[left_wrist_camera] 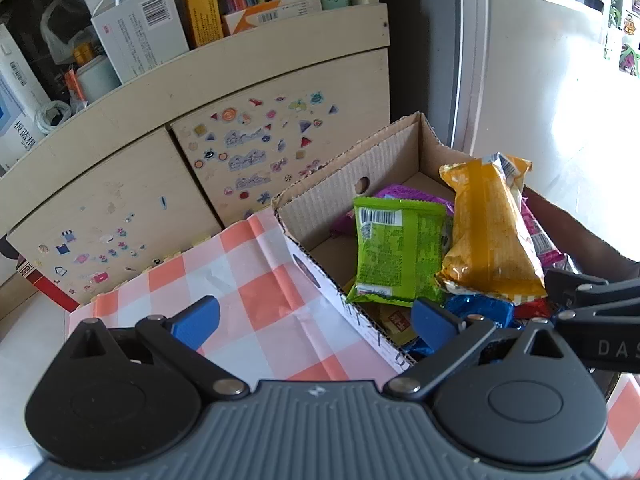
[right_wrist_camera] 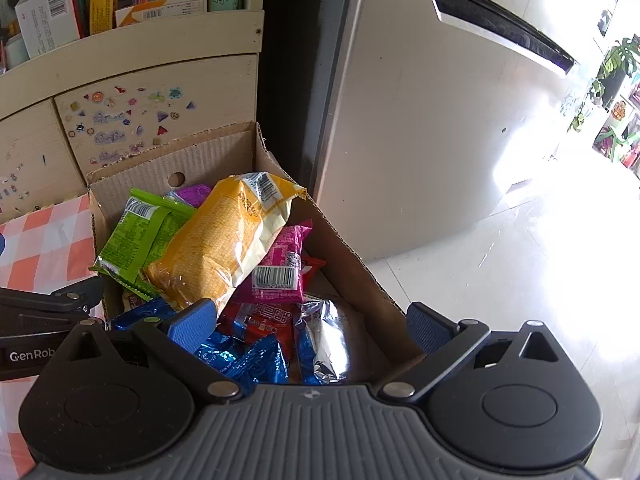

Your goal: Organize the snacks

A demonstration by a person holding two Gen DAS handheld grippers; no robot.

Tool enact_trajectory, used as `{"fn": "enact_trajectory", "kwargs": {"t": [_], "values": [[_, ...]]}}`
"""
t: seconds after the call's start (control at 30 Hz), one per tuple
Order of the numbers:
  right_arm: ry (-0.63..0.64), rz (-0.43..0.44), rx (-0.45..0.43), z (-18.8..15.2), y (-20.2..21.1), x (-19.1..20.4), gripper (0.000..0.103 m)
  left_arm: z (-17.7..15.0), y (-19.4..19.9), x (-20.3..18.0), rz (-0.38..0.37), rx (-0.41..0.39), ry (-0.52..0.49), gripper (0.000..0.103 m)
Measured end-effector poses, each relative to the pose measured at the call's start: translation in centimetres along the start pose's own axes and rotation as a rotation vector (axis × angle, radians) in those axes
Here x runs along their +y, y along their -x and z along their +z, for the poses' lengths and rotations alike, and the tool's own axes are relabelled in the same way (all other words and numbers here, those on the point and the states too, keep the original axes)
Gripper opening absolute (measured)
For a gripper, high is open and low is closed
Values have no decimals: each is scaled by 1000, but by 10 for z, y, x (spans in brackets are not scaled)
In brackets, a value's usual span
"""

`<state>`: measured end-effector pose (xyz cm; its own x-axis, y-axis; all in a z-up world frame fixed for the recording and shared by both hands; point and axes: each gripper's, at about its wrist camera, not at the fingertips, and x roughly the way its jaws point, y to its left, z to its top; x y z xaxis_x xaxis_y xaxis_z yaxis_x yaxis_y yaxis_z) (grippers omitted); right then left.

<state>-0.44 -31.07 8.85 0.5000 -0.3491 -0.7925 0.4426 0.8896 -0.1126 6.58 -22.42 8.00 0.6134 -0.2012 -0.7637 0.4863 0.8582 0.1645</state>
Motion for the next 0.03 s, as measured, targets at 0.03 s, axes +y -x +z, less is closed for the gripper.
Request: {"fn": "enact_trajectory", "kwargs": {"t": [0.03], "values": [[4, 0, -2, 0, 1, 1, 103, -1, 1, 1, 2, 1, 1, 101]]}}
